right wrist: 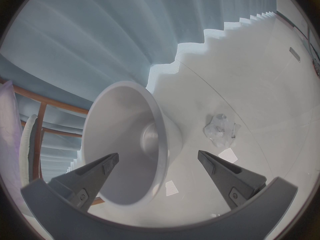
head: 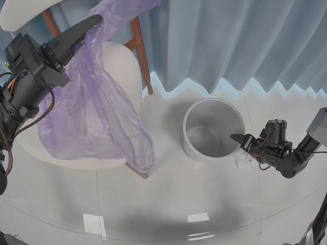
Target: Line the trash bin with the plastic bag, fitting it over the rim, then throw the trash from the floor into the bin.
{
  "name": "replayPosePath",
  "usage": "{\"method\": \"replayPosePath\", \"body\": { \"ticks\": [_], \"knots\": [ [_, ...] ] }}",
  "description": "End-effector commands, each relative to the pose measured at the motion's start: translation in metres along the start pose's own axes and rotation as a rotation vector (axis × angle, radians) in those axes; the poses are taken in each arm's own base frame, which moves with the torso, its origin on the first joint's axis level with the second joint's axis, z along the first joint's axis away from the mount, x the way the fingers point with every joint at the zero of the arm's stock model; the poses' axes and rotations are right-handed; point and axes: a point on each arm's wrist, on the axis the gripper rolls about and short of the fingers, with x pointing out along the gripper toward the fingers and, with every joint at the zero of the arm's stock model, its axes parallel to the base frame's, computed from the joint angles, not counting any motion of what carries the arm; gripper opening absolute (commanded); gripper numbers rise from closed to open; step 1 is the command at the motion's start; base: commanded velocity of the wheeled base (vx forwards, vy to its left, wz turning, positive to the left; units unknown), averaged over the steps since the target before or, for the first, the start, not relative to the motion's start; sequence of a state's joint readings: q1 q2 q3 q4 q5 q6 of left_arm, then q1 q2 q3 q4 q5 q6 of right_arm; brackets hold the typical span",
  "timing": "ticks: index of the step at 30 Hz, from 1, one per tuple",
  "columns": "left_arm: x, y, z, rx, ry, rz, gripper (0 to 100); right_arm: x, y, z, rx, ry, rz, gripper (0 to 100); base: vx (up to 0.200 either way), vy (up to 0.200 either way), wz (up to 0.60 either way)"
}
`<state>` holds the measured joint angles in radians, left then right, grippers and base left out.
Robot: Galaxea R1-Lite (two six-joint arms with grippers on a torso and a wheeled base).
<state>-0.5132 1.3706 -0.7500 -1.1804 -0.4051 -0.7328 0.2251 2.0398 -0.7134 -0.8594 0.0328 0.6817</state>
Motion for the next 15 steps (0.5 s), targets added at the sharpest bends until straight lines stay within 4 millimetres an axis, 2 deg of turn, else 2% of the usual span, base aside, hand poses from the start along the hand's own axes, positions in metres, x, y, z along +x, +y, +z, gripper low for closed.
{"method": "replayPosePath", "body": {
  "ticks": [1,5,6,13,15],
  "knots": [
    [-0.001,0.0,-0.001,-0.003,0.004,0.001,0,0.023,-0.004,-0.006,0.0,0.012,-0.02,100,0.0,0.0,0.0],
    [-0.001,0.0,-0.001,-0.003,0.004,0.001,0,0.033,-0.005,-0.005,0.001,-0.004,-0.031,100,0.0,0.0,0.0],
    [-0.001,0.0,-0.001,-0.003,0.004,0.001,0,0.034,-0.005,-0.005,0.003,-0.004,-0.031,0,0.0,0.0,0.0],
    [-0.002,-0.001,-0.002,-0.006,0.008,-0.003,0,0.031,0.001,-0.013,-0.006,0.022,-0.021,0,0.0,0.0,0.0],
    [-0.002,-0.004,-0.005,-0.015,0.017,-0.014,0,0.024,0.005,-0.011,-0.012,0.016,-0.012,0,0.0,0.0,0.0]
  ]
}}
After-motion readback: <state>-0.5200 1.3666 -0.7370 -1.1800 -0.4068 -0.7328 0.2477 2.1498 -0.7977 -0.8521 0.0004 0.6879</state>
